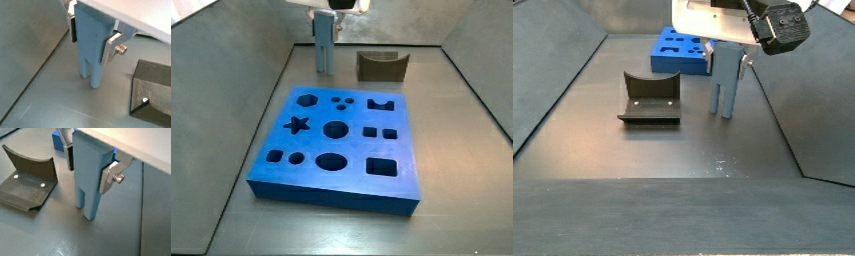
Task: Pick up the square-circle object. Move up. Move to above the board. Insert the square-circle object.
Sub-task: Pick up the square-circle object, then move up.
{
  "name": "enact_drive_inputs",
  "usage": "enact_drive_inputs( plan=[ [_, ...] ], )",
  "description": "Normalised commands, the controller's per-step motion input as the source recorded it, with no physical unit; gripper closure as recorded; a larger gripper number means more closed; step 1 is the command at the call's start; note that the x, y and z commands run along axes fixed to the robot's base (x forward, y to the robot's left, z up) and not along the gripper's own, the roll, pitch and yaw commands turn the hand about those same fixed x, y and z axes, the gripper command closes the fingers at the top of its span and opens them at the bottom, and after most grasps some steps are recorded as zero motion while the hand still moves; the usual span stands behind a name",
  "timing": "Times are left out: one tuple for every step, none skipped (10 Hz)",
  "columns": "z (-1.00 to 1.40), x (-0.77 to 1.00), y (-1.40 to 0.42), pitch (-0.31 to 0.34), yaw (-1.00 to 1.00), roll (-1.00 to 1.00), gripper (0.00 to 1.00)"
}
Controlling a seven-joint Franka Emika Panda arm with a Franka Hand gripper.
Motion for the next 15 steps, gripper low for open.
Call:
enact_drive_inputs(
  plan=[
    [0.0, 0.0, 0.0, 0.0, 0.0, 0.0, 1.0],
    [0.0, 0.0, 0.0, 0.0, 0.0, 0.0, 1.0],
    [0.0, 0.0, 0.0, 0.0, 0.0, 0.0, 1.0],
    [0.0, 0.0, 0.0, 0.0, 0.0, 0.0, 1.0],
    [0.0, 0.0, 0.0, 0.0, 0.0, 0.0, 1.0],
    [0.0, 0.0, 0.0, 0.0, 0.0, 0.0, 1.0],
    [0.0, 0.0, 0.0, 0.0, 0.0, 0.0, 1.0],
    [0.0, 0.0, 0.0, 0.0, 0.0, 0.0, 1.0],
    [0.0, 0.0, 0.0, 0.0, 0.0, 0.0, 1.0],
    [0.0, 0.0, 0.0, 0.0, 0.0, 0.0, 1.0],
    [0.83, 0.0, 0.0, 0.0, 0.0, 0.0, 1.0],
    [0.83, 0.04, 0.02, -0.012, -0.01, 0.0, 1.0],
    [0.66, 0.03, 0.02, 0.022, -0.01, -0.01, 1.0],
    [0.56, 0.02, 0.02, 0.037, -0.01, -0.01, 1.0],
    [0.34, 0.02, 0.01, 0.052, -0.01, -0.01, 1.0]
  ],
)
